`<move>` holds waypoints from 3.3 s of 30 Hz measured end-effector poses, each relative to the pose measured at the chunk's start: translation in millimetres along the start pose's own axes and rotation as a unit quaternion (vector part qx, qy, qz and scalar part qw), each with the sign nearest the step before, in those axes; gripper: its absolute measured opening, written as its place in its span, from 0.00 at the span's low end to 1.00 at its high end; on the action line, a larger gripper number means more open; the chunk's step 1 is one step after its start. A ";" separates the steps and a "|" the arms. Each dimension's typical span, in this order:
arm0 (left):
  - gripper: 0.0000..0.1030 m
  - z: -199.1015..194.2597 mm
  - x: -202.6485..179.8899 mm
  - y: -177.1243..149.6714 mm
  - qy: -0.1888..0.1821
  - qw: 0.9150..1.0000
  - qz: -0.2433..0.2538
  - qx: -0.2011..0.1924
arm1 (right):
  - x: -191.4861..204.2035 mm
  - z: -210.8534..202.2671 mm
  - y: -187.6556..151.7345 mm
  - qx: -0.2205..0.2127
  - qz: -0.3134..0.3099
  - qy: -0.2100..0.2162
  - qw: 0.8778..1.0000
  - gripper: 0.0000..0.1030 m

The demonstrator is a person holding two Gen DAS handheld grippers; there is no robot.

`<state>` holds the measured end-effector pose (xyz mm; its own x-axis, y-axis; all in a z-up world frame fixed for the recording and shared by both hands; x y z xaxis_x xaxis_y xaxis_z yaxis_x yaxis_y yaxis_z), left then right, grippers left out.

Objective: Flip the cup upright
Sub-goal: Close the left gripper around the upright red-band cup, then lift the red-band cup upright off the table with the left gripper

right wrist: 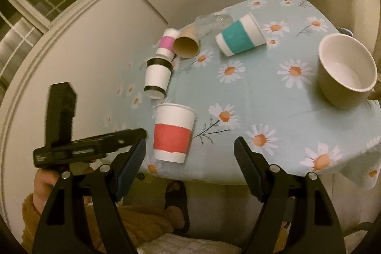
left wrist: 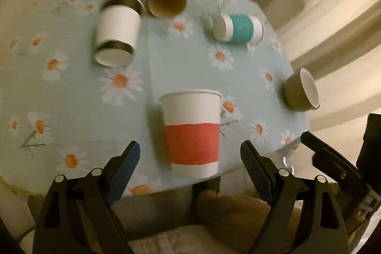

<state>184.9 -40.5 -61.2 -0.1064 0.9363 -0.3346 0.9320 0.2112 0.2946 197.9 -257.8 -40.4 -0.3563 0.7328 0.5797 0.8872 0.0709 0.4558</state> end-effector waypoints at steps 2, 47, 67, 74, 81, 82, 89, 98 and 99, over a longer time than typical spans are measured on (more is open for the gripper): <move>0.82 10.7 -6.7 3.7 0.009 1.000 -0.004 0.010 | -4.5 -2.9 1.3 -0.001 0.005 0.005 1.000 0.74; 0.62 36.6 -12.0 12.9 0.073 0.997 -0.001 0.001 | -6.0 -2.9 1.0 0.003 -0.016 0.012 1.000 0.74; 0.61 -12.7 -13.2 -17.5 0.073 0.963 0.046 -0.257 | 6.5 -3.3 2.6 -0.014 -0.037 0.022 0.999 0.74; 0.62 -11.0 -30.2 -35.0 0.092 0.928 0.083 -0.352 | 9.9 -3.3 4.7 -0.018 -0.044 0.015 0.999 0.74; 0.62 -4.4 -41.2 -50.1 0.096 0.891 0.099 -0.432 | 8.5 -3.4 5.3 -0.020 -0.041 0.012 0.999 0.74; 0.62 -3.4 -42.7 -51.9 0.099 0.888 0.099 -0.438 | 8.1 -3.7 5.4 -0.021 -0.040 0.012 0.999 0.74; 0.62 1.8 -51.9 -65.1 0.155 0.840 0.105 -0.509 | 6.3 -5.7 5.7 -0.021 -0.040 0.011 0.999 0.74; 0.62 16.5 -44.6 -68.5 0.169 0.828 0.079 -0.529 | 7.8 -3.8 5.8 -0.016 -0.044 0.012 0.999 0.74; 0.62 19.0 -42.1 -68.9 0.166 0.828 0.073 -0.530 | 8.1 -3.6 5.9 -0.015 -0.045 0.011 0.999 0.74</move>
<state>131.8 -99.8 -84.4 -0.2737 0.9617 -0.0137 0.1347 0.0524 0.9895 199.2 -253.9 -30.6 -0.4406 0.7095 0.5500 0.8425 0.1154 0.5261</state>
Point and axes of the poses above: each gripper's, at about its wrist camera, not at the fingertips, and z roughly the way its jaws point, x to its left, y to its top, the point moved 4 cm from there along z, roughly the way its jaws point, and after that the axes turned 1 degree about -x, right-handed, at the moved point
